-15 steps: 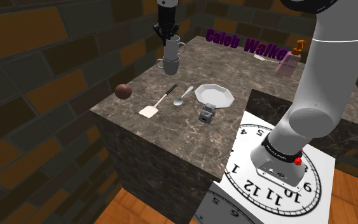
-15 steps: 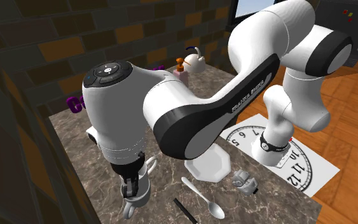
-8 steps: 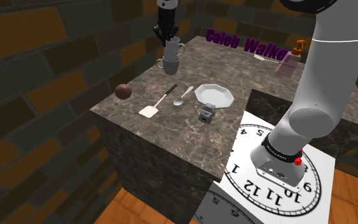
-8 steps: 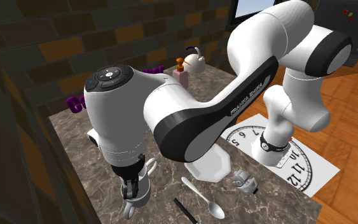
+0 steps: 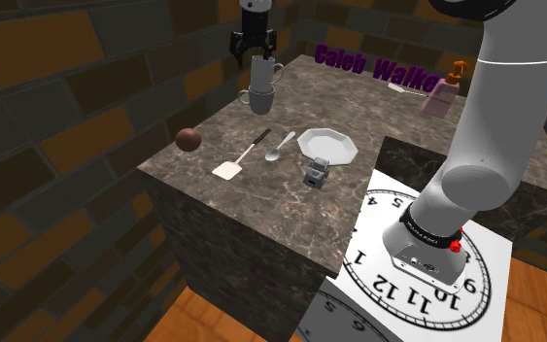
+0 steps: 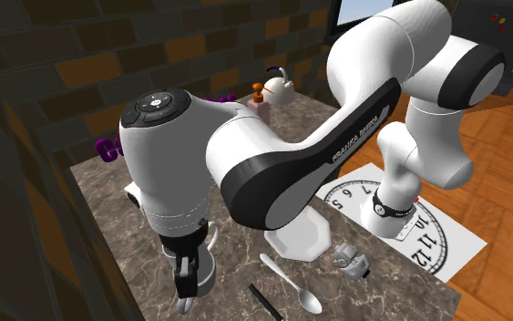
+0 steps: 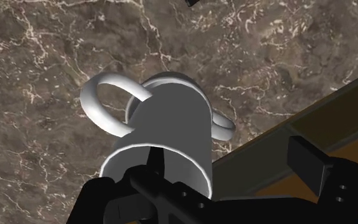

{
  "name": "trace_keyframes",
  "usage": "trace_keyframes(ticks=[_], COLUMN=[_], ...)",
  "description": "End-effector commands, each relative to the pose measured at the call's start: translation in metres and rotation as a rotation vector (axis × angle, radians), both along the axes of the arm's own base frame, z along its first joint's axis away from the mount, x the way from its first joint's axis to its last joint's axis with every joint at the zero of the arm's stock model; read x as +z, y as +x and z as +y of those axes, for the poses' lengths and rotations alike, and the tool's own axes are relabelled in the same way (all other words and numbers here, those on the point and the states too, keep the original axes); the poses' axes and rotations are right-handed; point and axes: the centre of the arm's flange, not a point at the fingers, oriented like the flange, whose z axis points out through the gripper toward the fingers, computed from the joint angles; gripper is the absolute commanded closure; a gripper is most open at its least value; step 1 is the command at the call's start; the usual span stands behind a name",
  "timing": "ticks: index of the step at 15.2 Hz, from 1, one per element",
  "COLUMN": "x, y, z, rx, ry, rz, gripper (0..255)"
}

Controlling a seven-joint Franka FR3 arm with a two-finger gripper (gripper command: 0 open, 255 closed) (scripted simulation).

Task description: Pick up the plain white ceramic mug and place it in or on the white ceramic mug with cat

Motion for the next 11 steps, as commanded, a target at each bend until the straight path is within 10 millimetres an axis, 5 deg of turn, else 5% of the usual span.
trace_keyframes(ticks=[1, 3, 11], x=[0.02, 0.043, 0.043], y=[-0.001, -0.002, -0.002], z=[0.001, 0.001, 0.001], rx=[0.0, 0.0, 0.0], ry=[0.0, 0.0, 0.0], rz=[0.0, 0.0, 0.0], gripper=[0, 0, 0])
